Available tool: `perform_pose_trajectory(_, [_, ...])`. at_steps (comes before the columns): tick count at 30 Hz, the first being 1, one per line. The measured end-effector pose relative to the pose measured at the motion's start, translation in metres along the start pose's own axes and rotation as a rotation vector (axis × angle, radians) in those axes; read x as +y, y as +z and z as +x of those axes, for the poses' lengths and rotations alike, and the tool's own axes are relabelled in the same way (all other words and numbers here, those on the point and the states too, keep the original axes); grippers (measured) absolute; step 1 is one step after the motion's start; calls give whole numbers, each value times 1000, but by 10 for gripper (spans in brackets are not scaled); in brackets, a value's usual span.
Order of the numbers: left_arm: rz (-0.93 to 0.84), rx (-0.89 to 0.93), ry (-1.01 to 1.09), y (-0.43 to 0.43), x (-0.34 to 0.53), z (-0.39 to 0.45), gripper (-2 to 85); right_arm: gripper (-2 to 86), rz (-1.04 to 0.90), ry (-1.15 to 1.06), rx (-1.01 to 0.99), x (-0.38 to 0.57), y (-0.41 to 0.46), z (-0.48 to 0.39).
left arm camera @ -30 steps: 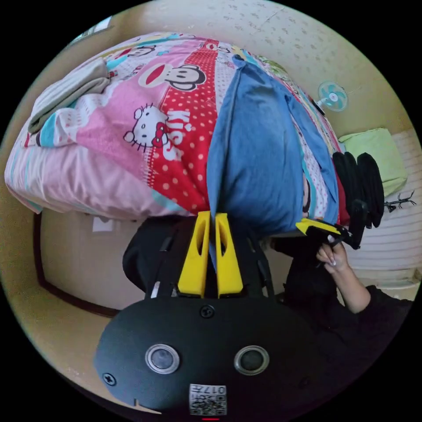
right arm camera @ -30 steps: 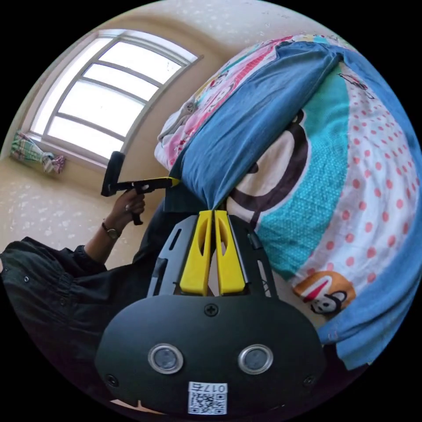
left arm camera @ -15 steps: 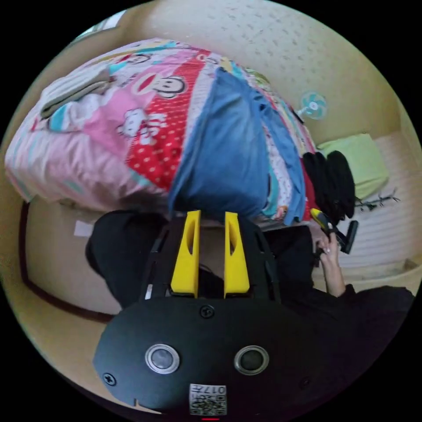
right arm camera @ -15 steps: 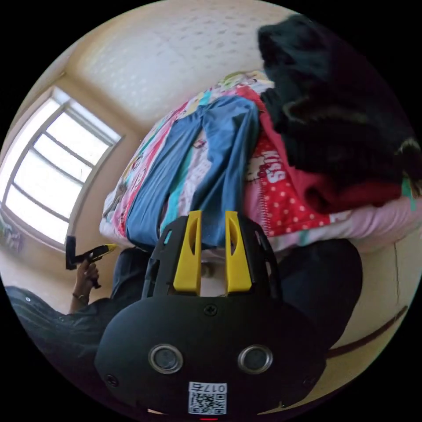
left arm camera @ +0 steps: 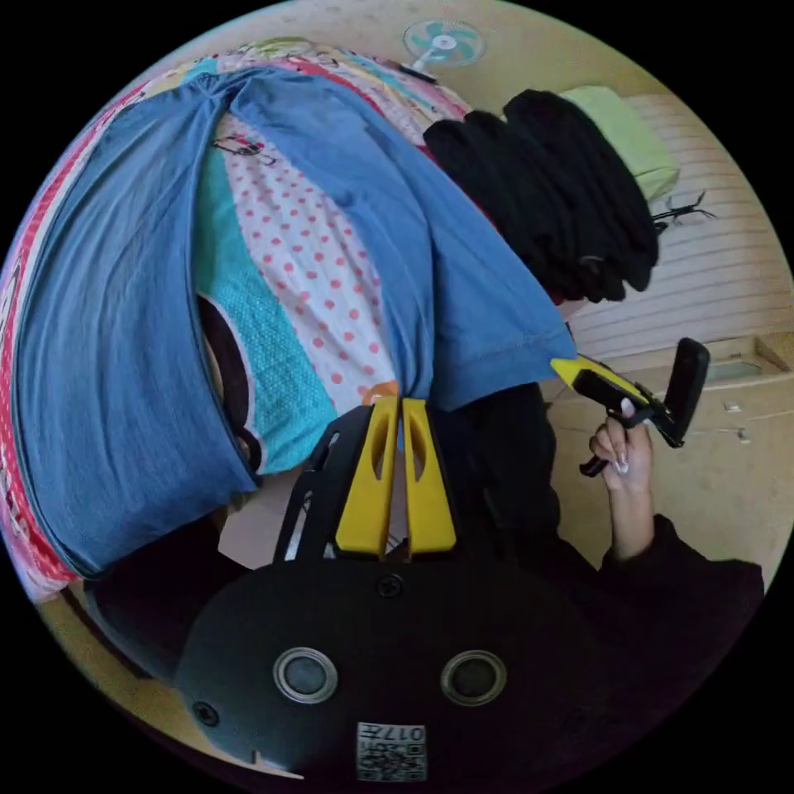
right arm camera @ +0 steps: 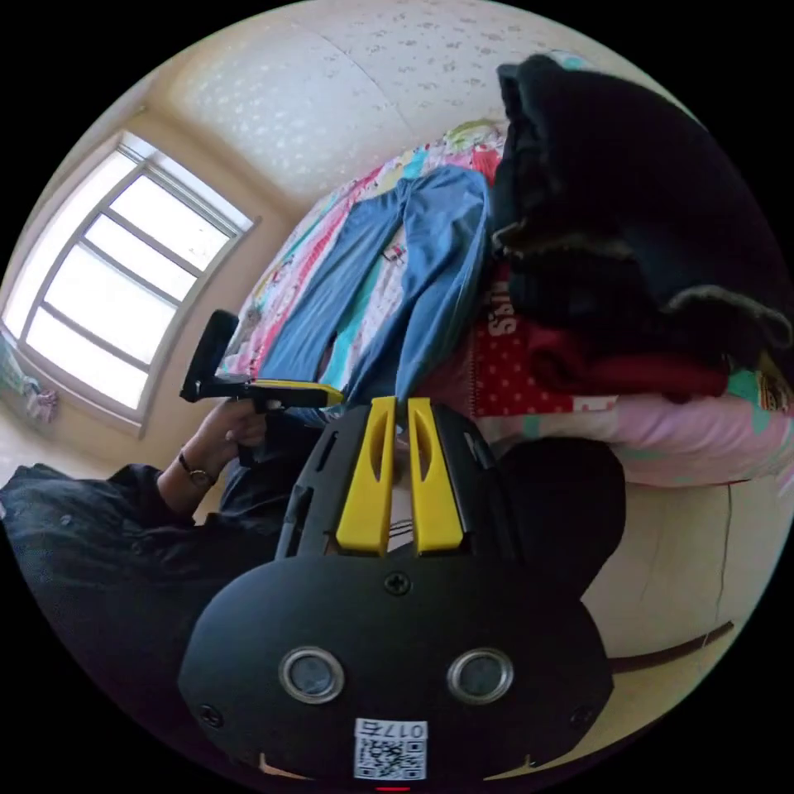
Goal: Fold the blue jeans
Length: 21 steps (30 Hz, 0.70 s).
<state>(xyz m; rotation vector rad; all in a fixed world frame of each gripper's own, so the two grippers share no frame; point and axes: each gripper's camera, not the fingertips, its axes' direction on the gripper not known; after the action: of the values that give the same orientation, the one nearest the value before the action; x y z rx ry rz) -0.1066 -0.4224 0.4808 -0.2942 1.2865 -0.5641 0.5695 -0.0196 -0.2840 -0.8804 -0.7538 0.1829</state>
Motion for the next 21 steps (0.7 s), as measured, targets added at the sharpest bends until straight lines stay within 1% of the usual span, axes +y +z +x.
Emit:
perform_pose_trajectory(1, [15, 138, 20, -19, 16, -5, -1, 30, 35, -19, -42, 17, -30, 3])
perform_pose_trajectory(3, [57, 309, -24, -41, 42, -19, -3, 29, 55, -33, -89, 43, -62, 16])
perform_pose_trajectory(5, [71, 358, -56, -45, 65, -33, -2, 28, -12, 27, -123, 72, -65, 52])
perform_pose_trajectory(6, [21, 344, -115, -34, 77, -43, 1, 28, -39, 65, -122, 79, -60, 62])
perform_pose_trajectory(7, [-20, 272, -194, -21, 90, -54, 6, 28, -85, 144, -51, 94, -50, 79])
perform_pose_trajectory(8, [-31, 258, -222, -16, 96, -59, 14, 28, -108, 154, -22, 106, -47, 87])
perform_pose_trajectory(9, [-14, 272, -272, -12, 109, -68, 29, 27, -102, 152, -26, 111, -49, 87])
perform_pose_trajectory(11, [69, 327, -293, -20, 125, -75, 70, 27, -38, 143, -83, 124, -63, 79])
perform_pose_trajectory(13, [171, 316, -244, -45, 124, -67, 83, 28, -17, 71, -105, 128, -73, 58])
perform_pose_trajectory(14, [192, 308, -213, -53, 120, -62, 86, 28, -12, 10, -115, 129, -78, 39])
perform_pose_trajectory(16, [255, 295, -76, -82, 92, -35, 104, 28, -26, -88, -136, 127, -78, 9])
perform_pose_trajectory(18, [275, 303, 9, -96, 67, -15, 124, 28, -64, -171, -151, 125, -71, -21])
perform_pose_trajectory(21, [232, 280, 75, -96, 25, 5, 165, 28, -148, -261, -171, 124, -44, -61])
